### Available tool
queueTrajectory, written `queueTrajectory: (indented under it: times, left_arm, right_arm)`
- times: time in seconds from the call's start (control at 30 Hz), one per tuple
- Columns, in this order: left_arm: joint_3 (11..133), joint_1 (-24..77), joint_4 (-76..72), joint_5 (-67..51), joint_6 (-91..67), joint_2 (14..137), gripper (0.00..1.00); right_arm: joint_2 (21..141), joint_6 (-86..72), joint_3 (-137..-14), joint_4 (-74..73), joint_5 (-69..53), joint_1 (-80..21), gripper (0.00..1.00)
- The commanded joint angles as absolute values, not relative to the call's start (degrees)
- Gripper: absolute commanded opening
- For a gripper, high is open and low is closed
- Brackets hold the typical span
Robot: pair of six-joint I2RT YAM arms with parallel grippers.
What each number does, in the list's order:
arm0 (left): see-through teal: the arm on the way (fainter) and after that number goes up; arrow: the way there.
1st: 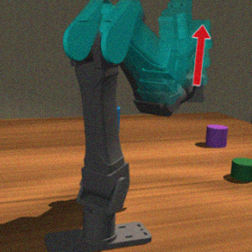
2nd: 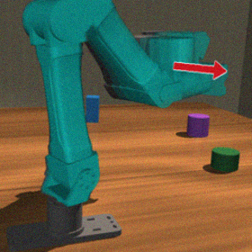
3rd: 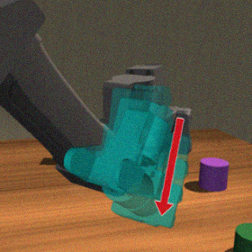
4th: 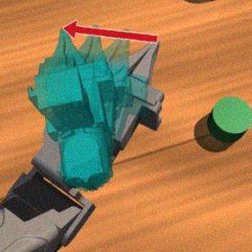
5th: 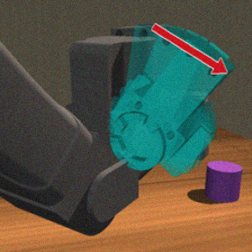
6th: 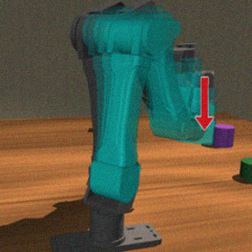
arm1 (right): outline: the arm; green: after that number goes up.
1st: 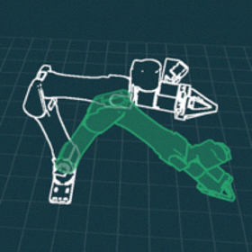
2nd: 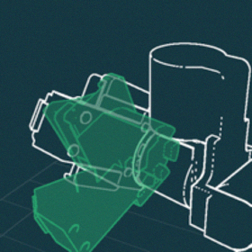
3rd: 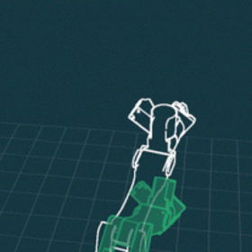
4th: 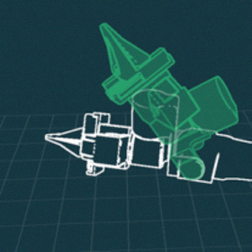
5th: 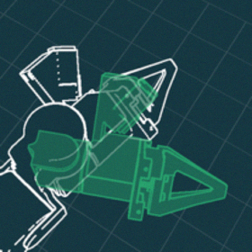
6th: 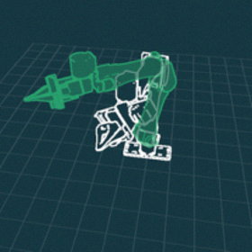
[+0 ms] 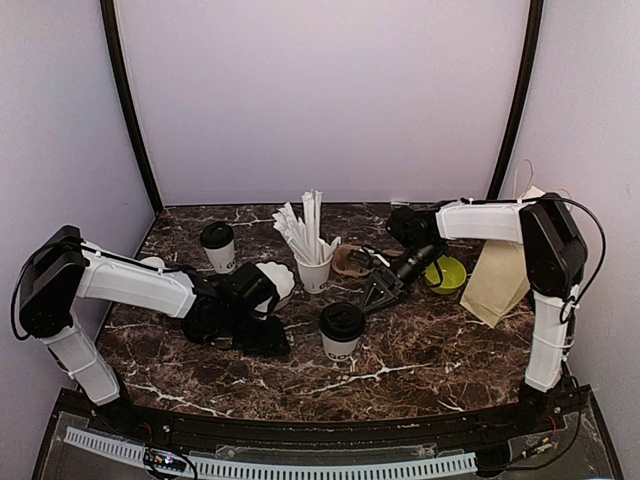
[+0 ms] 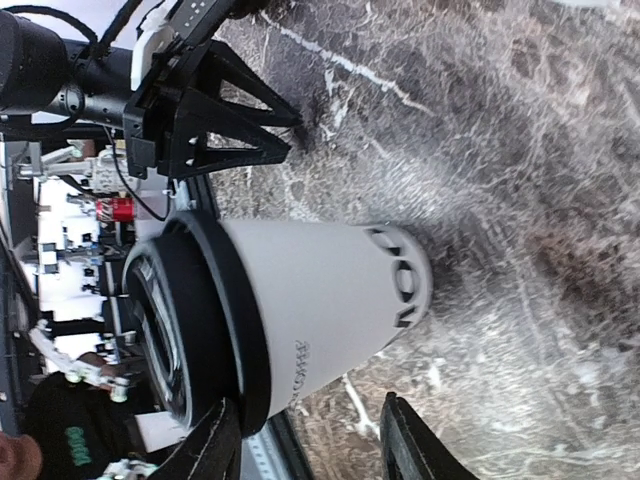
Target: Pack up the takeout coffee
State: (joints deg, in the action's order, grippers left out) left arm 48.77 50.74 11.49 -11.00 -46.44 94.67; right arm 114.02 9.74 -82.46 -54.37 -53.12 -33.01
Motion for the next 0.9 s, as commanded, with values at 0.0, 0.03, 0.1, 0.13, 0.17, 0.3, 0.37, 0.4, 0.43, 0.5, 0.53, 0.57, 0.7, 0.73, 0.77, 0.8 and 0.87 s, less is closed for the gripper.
queueTrajectory:
  times: [0.0, 0.03, 0.1, 0.13, 0.17, 0.3, 0.37, 0.4, 0.43, 0.5, 0.53, 0.57, 0.7, 0.73, 0.77, 0.8, 0.87]
  left_arm:
    - [49.9, 51.4, 14.2, -8.5, -43.9, 89.8, 0.40]
    - [50.2, 51.5, 13.4, -8.7, -43.2, 89.4, 0.40]
    - [51.0, 51.9, 12.3, -9.1, -41.7, 88.1, 0.41]
    - [51.3, 52.2, 11.5, -9.1, -40.5, 87.1, 0.41]
    - [52.0, 52.7, 11.1, -8.9, -40.0, 86.6, 0.41]
    - [54.0, 54.1, 10.0, -7.5, -37.3, 82.4, 0.43]
    - [54.4, 54.3, 9.9, -7.1, -36.4, 80.5, 0.44]
    - [54.5, 54.3, 10.0, -6.9, -35.8, 79.4, 0.45]
    - [54.7, 54.3, 10.1, -6.7, -35.4, 78.9, 0.46]
    - [54.9, 54.3, 10.7, -6.2, -33.9, 77.6, 0.47]
    - [55.2, 54.3, 11.4, -5.7, -32.7, 77.4, 0.48]
    - [55.4, 54.3, 11.7, -5.4, -32.0, 77.2, 0.48]
    - [56.2, 54.7, 12.6, -5.9, -27.1, 76.1, 0.49]
    - [56.2, 55.1, 12.4, -6.0, -25.3, 75.8, 0.49]
    - [56.2, 55.3, 12.0, -6.1, -24.3, 75.2, 0.50]
    - [56.2, 55.6, 11.7, -6.6, -22.2, 74.9, 0.51]
    - [56.3, 56.3, 11.2, -7.0, -18.8, 74.1, 0.53]
  right_arm:
    - [113.9, 13.7, -80.5, -51.9, -41.8, -33.7, 0.47]
    - [113.1, 14.2, -80.8, -52.1, -42.7, -33.7, 0.48]
    - [111.9, 15.1, -81.4, -53.0, -44.3, -33.6, 0.50]
    - [111.4, 15.6, -81.8, -53.5, -45.1, -33.7, 0.52]
    - [110.9, 15.9, -82.1, -53.9, -45.5, -33.7, 0.54]
    - [108.5, 16.9, -83.5, -55.1, -45.7, -33.7, 0.59]
    - [107.7, 17.2, -84.1, -55.7, -45.6, -33.7, 0.62]
    - [107.2, 17.3, -84.2, -55.9, -45.4, -33.6, 0.63]
    - [106.7, 17.3, -84.4, -56.0, -45.2, -33.7, 0.64]
    - [105.9, 17.8, -84.5, -56.2, -45.0, -33.6, 0.65]
    - [105.6, 17.9, -84.4, -56.2, -45.1, -33.6, 0.66]
    - [105.2, 18.3, -84.4, -56.4, -45.2, -33.7, 0.66]
    - [103.5, 21.0, -84.5, -57.5, -45.1, -33.6, 0.66]
    - [102.9, 21.8, -84.4, -57.6, -44.6, -33.7, 0.66]
    - [102.3, 22.6, -84.3, -57.6, -43.9, -33.6, 0.66]
    - [101.1, 23.3, -84.2, -57.5, -43.0, -33.7, 0.66]
    - [99.6, 24.5, -83.6, -56.9, -41.1, -33.7, 0.66]
